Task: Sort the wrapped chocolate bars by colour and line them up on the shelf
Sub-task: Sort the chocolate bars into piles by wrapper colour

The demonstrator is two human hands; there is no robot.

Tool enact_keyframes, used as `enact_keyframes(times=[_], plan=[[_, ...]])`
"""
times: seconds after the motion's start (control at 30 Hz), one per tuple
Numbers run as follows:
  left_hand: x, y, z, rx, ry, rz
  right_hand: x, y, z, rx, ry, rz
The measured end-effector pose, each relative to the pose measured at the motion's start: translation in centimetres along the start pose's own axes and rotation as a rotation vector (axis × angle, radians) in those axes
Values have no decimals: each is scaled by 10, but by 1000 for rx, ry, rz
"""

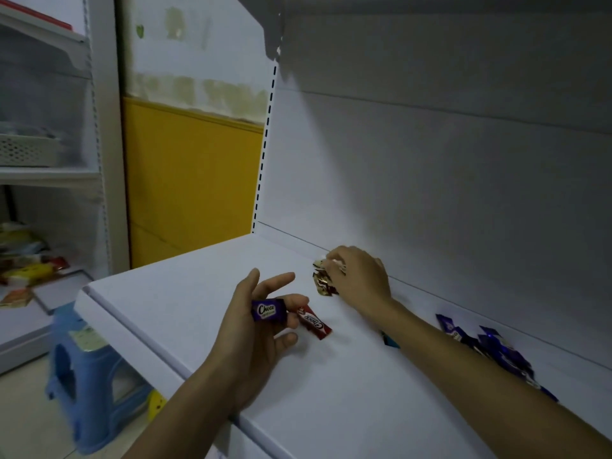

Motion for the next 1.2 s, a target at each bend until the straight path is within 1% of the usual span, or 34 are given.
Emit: enact_keyframes(times=[0.07,0.1,0.17,0.2,0.27,0.37,0.43,0.47,0.5,0.53,0.57,0.6,0.63,0.67,0.7,0.77,0.8,0.87,0.93,1.03,1.13,1.2], plan=[[1,-1,-1,-30,6,-12,24,-10,-23,-339,-149,26],[1,1,-1,-47,13,-30,40,-14,-37,-407,-267,18],[2,6,-1,-84,47,-96,70,-14,-57,-348,-463,-25],[3,9,-1,-112,69,-121,79,-11,-61,-313,-498,-48],[5,13,-3,-207,90,-129,89,-9,-61,-298,-463,-48],[5,18,-11,-543,115,-167,102,-14,-57,-272,-442,35],[3,20,-18,-652,78,-160,110,-21,-52,-269,-454,59],[4,20,-20,-767,91,-146,112,-25,-46,-273,-435,61],[7,24,-20,-983,147,-196,113,-31,-37,-282,-394,62],[12,30,-23,-1288,202,-282,114,-38,-25,-299,-329,64],[16,36,-29,-1577,218,-353,116,-46,-9,-323,-244,68],[19,41,-34,-1815,267,-401,118,-55,10,-350,-148,79],[22,45,-38,-1961,310,-424,122,-65,32,-364,-57,102],[20,54,-40,-2009,355,-422,128,-75,53,-346,25,149],[20,62,-42,-2010,382,-420,135,-85,76,-289,97,218],[17,82,-51,-2005,433,-440,149,-102,117,-121,219,316],[16,92,-59,-2018,462,-459,156,-107,135,-66,279,324],[17,110,-82,-2049,462,-544,166,-107,163,10,374,245],[17,127,-103,-2069,443,-629,171,-102,178,94,395,131],[13,149,-121,-2049,461,-671,172,-107,180,135,378,43],[11,175,-136,-2027,509,-711,183,-122,175,140,312,25],[9,199,-152,-1986,497,-763,206,-138,177,132,276,38]])
Point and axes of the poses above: each hand's wrist, its own x-axis away from the middle knuckle, its own y-axis out of the palm, z = x × y, the point moved 4 cm from there along -x, towards the middle knuckle, and after that the axes turned 8 degrees about -z, right-handed, at the moved point
